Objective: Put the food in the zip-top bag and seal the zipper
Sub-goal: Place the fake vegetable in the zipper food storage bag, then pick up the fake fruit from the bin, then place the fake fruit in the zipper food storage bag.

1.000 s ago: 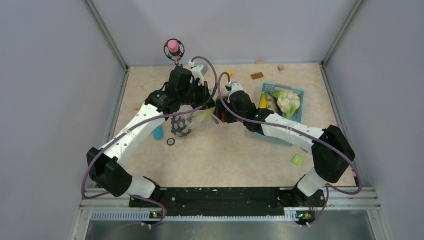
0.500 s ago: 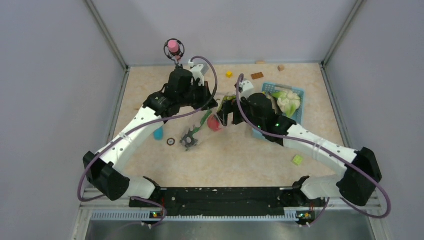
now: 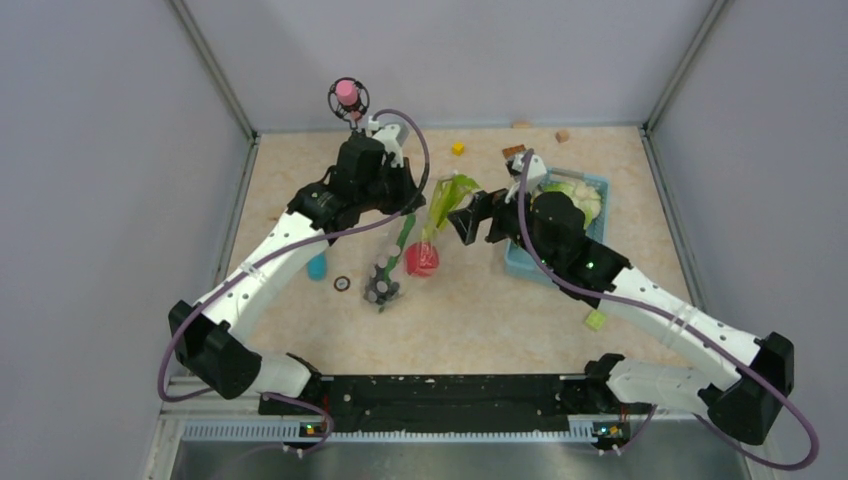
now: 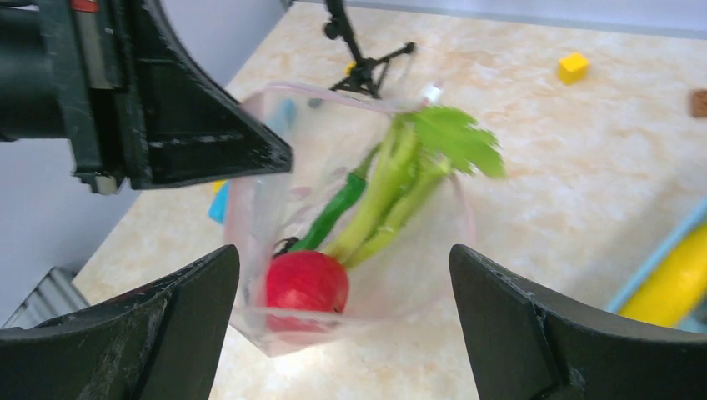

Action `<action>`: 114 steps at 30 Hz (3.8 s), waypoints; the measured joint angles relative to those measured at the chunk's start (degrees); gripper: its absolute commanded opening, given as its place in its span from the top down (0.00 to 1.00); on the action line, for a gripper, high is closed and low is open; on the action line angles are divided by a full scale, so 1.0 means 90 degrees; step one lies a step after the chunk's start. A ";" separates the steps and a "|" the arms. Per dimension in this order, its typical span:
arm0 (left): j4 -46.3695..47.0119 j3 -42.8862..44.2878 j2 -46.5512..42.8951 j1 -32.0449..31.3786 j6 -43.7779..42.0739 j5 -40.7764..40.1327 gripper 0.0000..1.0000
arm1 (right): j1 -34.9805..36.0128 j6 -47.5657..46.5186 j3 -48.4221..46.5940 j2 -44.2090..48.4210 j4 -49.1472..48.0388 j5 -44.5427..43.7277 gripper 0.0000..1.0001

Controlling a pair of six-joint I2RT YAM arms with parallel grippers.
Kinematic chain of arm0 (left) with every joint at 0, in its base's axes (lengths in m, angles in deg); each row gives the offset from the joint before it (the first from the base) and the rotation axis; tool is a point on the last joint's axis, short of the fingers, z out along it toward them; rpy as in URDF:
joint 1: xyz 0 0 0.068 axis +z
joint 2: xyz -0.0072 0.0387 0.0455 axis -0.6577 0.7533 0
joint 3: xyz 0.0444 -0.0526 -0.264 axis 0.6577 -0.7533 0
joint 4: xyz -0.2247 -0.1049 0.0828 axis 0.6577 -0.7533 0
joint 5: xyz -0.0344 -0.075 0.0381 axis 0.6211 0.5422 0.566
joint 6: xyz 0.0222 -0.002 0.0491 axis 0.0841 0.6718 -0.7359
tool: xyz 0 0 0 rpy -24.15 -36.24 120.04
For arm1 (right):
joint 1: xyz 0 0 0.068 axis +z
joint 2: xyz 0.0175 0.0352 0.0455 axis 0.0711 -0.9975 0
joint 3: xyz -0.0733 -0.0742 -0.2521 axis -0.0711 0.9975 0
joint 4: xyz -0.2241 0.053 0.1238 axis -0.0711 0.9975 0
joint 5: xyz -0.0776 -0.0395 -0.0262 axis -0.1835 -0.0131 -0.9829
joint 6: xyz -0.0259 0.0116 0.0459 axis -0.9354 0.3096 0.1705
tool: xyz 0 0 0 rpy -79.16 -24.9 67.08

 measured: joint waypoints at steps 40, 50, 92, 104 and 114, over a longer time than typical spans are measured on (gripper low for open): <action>0.0852 -0.0979 -0.0007 0.0126 -0.0044 -0.0782 1.00 | -0.3354 0.2297 0.0889 -0.3206 -0.0087 -0.0221 0.37; 0.0855 -0.0984 -0.0007 0.0146 -0.0007 -0.0763 1.00 | -0.3354 0.2861 0.0767 -0.3742 -0.0561 -0.0362 0.58; 0.0899 -0.0838 -0.0039 0.0160 0.0029 0.0459 1.00 | -0.1549 -0.3286 0.0877 0.0908 0.0750 0.1093 0.94; 0.0852 -0.0838 -0.0510 0.0160 0.0075 0.0797 1.00 | -0.0328 -0.8789 -0.0148 -0.0046 0.0413 -0.1081 0.96; 0.0826 -0.0838 -0.0510 0.0148 0.0199 0.0801 1.00 | 0.0627 -1.1395 -0.0138 -0.1100 -0.0265 -0.2739 0.92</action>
